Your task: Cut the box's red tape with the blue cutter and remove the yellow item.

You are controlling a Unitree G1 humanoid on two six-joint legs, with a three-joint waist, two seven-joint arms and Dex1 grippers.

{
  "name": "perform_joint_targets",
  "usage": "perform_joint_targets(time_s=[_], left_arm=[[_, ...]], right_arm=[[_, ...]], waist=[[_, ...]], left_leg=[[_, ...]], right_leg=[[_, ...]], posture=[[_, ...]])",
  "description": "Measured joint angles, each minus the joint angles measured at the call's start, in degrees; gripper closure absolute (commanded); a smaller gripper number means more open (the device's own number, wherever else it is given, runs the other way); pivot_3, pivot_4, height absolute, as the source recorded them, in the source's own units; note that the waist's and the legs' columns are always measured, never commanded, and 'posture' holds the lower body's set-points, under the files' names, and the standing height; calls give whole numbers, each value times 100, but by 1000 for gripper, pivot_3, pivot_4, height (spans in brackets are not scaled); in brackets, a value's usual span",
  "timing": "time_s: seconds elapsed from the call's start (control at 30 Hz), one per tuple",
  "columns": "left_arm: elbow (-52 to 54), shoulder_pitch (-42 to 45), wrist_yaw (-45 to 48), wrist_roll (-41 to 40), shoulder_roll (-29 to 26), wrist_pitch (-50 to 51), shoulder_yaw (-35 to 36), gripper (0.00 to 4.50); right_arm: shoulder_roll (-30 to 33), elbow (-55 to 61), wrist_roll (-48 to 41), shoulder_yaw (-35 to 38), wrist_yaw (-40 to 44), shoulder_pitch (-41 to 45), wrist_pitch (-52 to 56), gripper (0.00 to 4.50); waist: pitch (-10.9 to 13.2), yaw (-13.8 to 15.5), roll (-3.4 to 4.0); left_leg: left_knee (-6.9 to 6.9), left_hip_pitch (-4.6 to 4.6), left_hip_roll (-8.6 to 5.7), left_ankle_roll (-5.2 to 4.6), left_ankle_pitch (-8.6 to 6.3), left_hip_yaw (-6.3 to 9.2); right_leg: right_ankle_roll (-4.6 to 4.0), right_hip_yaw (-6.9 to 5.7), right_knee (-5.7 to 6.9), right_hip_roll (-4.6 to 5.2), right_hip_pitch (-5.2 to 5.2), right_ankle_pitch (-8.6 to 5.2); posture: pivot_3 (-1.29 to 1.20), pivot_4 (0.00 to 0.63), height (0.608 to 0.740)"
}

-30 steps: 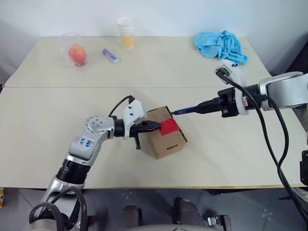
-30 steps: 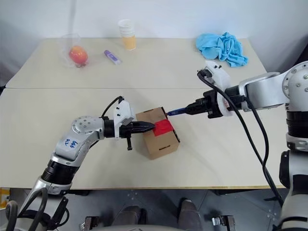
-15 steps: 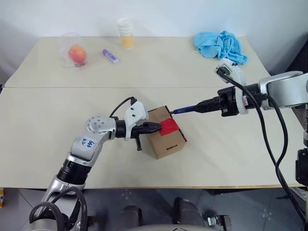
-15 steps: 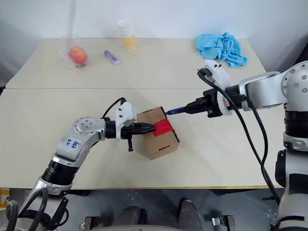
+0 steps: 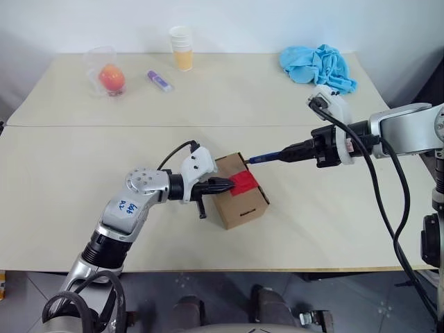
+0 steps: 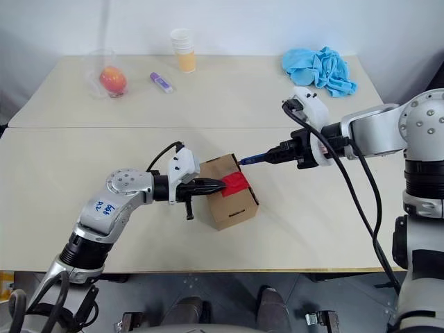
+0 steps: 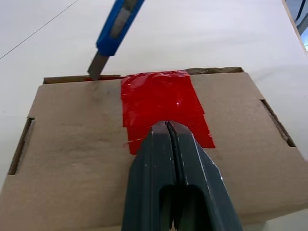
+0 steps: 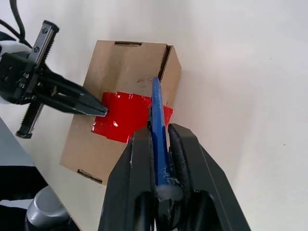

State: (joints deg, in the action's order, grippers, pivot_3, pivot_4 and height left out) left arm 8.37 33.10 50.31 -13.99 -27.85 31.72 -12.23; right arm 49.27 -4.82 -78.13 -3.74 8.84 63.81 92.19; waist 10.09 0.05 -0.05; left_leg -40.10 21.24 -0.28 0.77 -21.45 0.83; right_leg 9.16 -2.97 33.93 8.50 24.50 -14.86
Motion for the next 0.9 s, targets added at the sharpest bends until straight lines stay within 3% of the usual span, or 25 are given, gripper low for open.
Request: perform_joint_targets(time_s=[0.47,0.9], left_arm=[[177,0,-103,2,24,234,-27,4500],[49,50,-268,94,128,61,-190,4500]], right_arm=[[160,68,-265,-181,-12,-108,-1,4335],[576,-767,-1005,-2069,-21,1279,-71,4335]], waist=[[0,-2,0],[0,2,0]], left_leg=[[0,0,0,0,0,0],[1,-2,0,0,0,1]], right_leg=[[0,0,0,0,-1,0],[0,1,-3,0,-1,0]], posture=[[0,150,740],[0,150,740]])
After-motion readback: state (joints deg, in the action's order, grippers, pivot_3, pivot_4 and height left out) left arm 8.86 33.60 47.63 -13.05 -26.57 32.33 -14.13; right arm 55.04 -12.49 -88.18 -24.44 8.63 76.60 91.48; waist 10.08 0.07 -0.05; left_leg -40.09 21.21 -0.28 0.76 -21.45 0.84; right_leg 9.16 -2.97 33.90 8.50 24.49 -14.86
